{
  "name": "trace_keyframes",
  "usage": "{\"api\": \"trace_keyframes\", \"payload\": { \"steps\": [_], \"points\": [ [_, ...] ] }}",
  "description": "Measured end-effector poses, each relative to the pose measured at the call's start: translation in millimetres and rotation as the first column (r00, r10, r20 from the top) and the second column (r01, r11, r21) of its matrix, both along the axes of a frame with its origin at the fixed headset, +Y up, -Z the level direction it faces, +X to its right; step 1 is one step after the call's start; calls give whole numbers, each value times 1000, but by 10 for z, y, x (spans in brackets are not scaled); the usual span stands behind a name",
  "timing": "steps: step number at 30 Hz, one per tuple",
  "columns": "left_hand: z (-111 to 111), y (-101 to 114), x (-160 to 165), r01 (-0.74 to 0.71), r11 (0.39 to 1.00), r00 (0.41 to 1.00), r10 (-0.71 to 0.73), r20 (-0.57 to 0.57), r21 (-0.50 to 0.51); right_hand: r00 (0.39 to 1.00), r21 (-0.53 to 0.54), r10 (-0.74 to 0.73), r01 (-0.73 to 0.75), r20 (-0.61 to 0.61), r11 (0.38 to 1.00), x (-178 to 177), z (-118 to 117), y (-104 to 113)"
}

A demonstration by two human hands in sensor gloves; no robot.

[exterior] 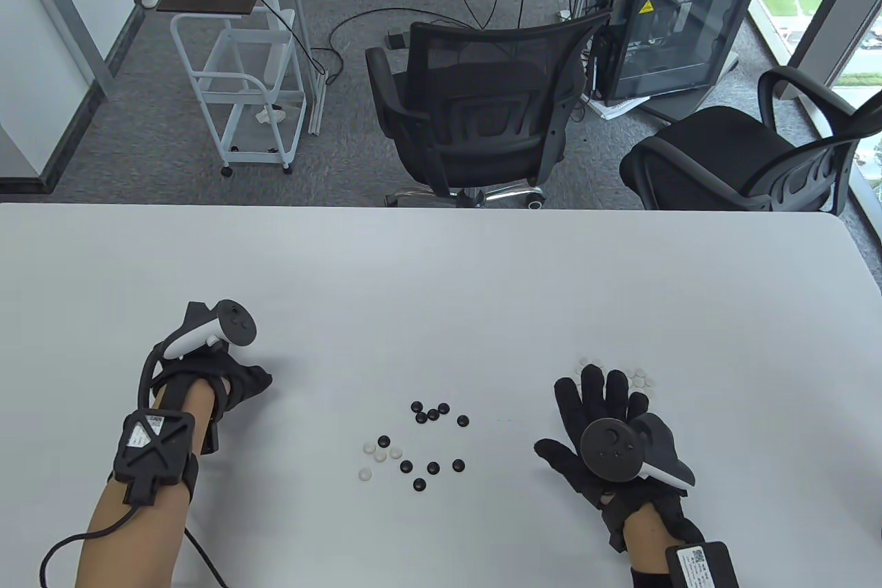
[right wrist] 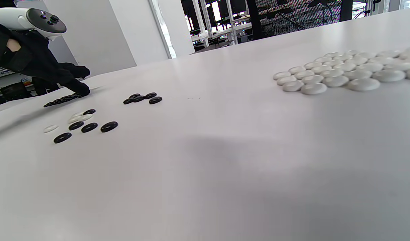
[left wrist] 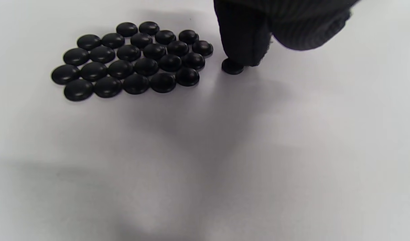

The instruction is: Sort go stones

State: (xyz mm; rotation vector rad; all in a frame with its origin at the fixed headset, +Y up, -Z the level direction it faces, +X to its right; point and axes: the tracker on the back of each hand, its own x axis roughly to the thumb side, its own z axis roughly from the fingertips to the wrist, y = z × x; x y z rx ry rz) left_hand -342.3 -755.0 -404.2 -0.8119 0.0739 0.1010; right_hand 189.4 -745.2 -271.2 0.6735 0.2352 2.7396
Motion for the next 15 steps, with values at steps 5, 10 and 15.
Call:
{"api": "trace_keyframes", "payload": {
  "steps": [5,10,15],
  "points": [
    [9,23,-60,-5,1000,1000,5,-30,0,1000,-7,0,0,-2,1000,-2,-4,-3],
    [17,201,56,-7,999,1000,7,9,45,1000,-11,-1,1,0,1000,5,-3,1],
    [131,388,522,-34,997,974,17,228,72,1000,-9,-4,4,1,1000,13,-4,2]
  ]
}}
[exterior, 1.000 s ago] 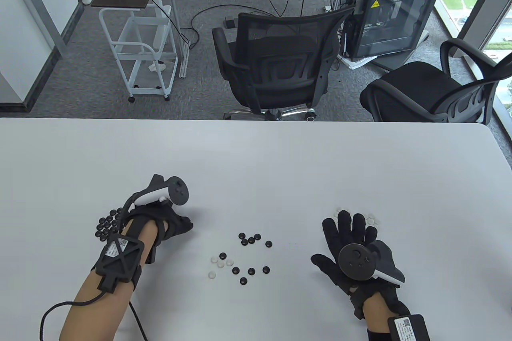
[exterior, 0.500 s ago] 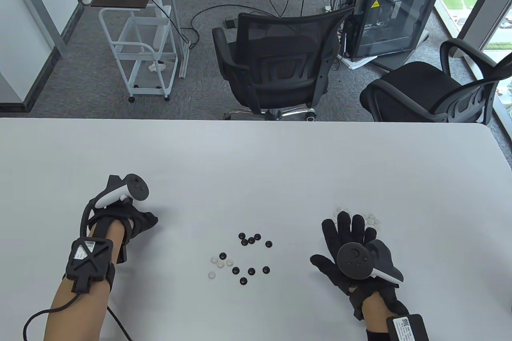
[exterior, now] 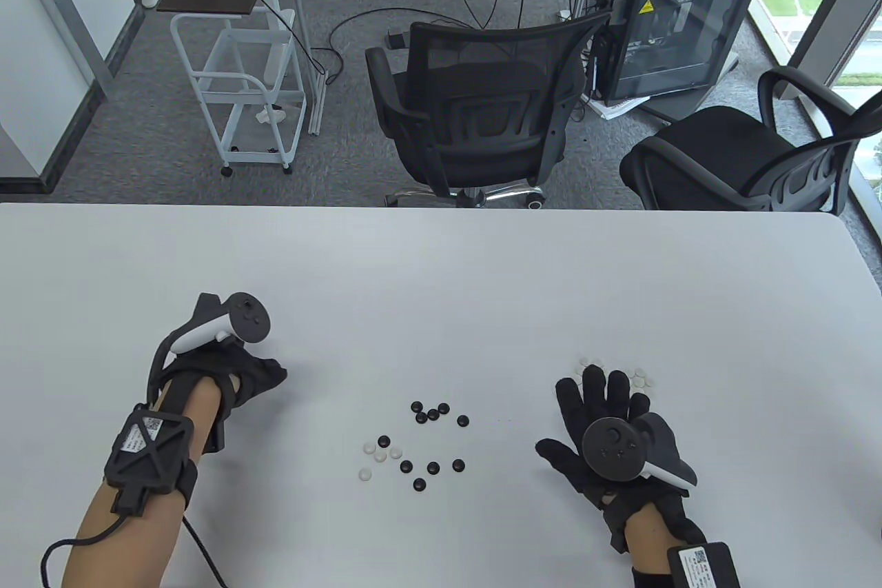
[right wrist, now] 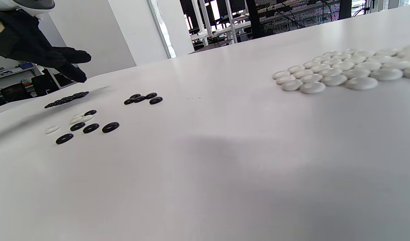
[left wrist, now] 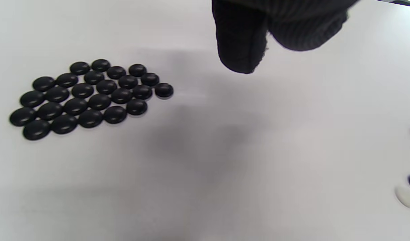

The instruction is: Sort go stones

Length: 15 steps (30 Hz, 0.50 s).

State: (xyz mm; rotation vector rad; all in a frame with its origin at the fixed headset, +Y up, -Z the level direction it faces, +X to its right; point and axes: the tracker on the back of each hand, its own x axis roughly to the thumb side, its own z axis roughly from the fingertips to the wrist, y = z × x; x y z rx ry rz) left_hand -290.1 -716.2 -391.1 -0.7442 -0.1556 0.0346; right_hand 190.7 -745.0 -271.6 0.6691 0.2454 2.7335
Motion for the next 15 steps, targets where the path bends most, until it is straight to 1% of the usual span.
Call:
{"api": "trace_keyframes", "payload": {
  "steps": [1,3,6,10,15],
  "points": [
    [44,32,130,9,1000,998,-11,56,24,1000,0,1,-1,-1,1000,-1,0,0],
    [131,72,360,15,999,988,-21,153,38,1000,0,1,-1,-1,1000,-2,1,0],
    [253,53,641,-42,999,967,38,250,8,1000,0,0,0,-3,1000,-3,2,0],
    [379,-36,917,-40,999,936,45,350,-20,1000,3,-1,1,-4,1000,0,2,1],
    [446,-176,1178,-26,998,910,49,411,-61,1000,-6,3,-3,-5,1000,0,3,-2]
  ]
}}
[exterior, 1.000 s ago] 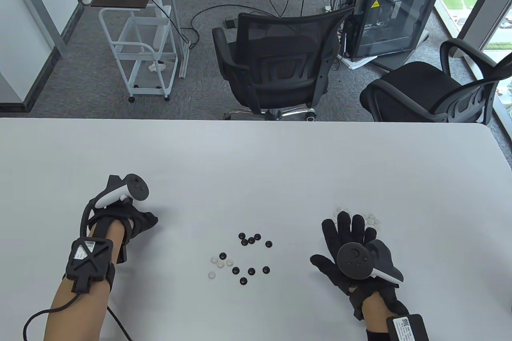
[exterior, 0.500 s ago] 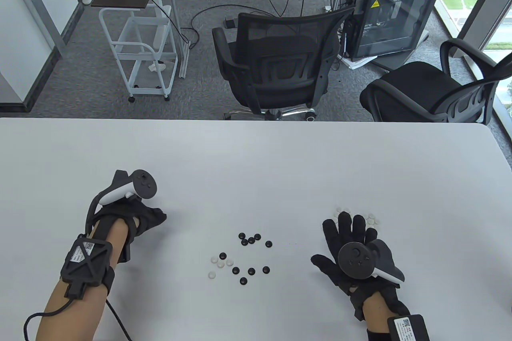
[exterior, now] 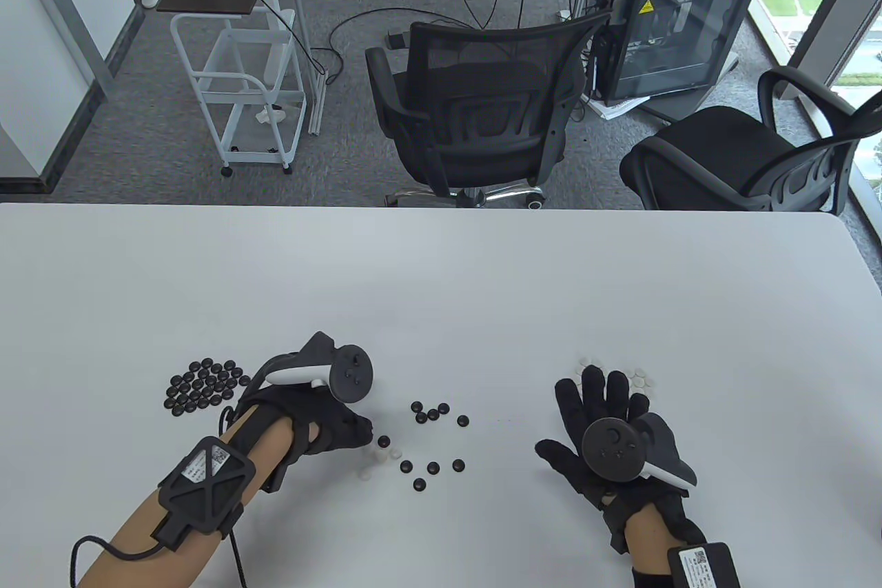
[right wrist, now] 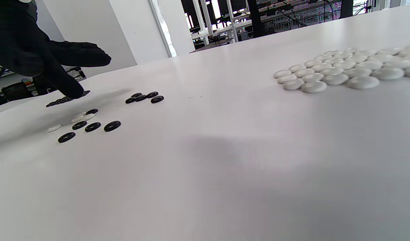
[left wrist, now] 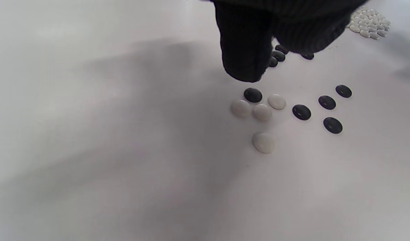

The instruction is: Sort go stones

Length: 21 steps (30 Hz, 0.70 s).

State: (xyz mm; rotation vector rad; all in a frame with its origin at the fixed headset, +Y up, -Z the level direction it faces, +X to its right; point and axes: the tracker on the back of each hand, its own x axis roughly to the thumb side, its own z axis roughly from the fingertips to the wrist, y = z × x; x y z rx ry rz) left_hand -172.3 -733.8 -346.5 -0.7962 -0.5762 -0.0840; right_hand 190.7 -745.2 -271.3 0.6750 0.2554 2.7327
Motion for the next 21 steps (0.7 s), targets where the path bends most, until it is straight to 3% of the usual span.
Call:
{"api": "trace_keyframes", "payload": {
  "steps": [10,16,21],
  "points": [
    [53,-275,112,15,1000,999,-14,34,-22,1000,-8,-2,2,1,1000,9,4,0],
    [-222,-249,-346,35,999,987,-35,-156,-3,1000,-7,-6,6,2,1000,15,6,2],
    [-428,-222,-995,18,999,924,-31,-382,-38,1000,-11,-7,7,3,1000,22,4,0]
  ]
}}
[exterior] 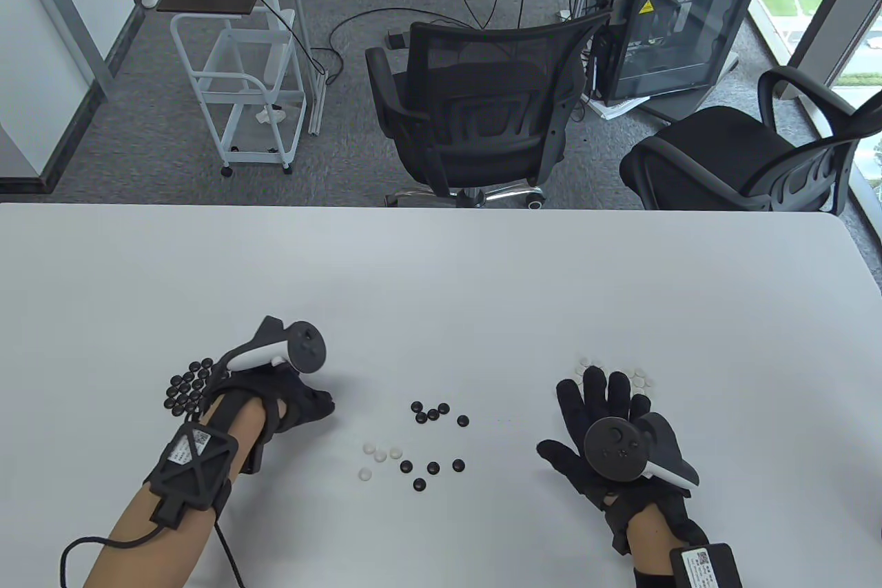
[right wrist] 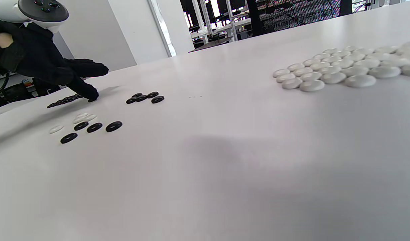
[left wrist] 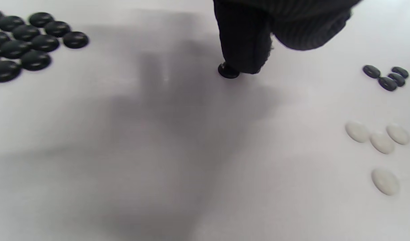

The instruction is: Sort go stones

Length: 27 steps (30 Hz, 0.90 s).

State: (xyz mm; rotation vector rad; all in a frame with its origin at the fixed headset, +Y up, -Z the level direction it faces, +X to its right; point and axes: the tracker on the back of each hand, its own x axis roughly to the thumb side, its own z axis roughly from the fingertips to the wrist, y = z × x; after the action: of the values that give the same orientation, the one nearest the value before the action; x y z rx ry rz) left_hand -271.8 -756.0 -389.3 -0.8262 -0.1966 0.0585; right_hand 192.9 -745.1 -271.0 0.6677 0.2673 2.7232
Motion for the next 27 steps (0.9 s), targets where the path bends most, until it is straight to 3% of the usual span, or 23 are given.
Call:
{"api": "trace_keyframes", "payload": {
  "steps": [5,13,19,27],
  "points": [
    [-9,-25,-473,-24,1000,990,23,-136,-9,1000,-5,0,0,0,1000,4,-2,-2],
    [25,-27,-760,22,1000,981,-20,-194,6,1000,-19,8,-8,0,1000,-5,-14,-18],
    [32,2,-805,43,999,977,-39,-208,16,1000,-26,10,-10,-1,1000,-13,-16,-23],
    [66,328,-489,-24,993,994,37,-105,116,1000,-31,8,-8,-1,999,-13,-17,-22]
  ]
}}
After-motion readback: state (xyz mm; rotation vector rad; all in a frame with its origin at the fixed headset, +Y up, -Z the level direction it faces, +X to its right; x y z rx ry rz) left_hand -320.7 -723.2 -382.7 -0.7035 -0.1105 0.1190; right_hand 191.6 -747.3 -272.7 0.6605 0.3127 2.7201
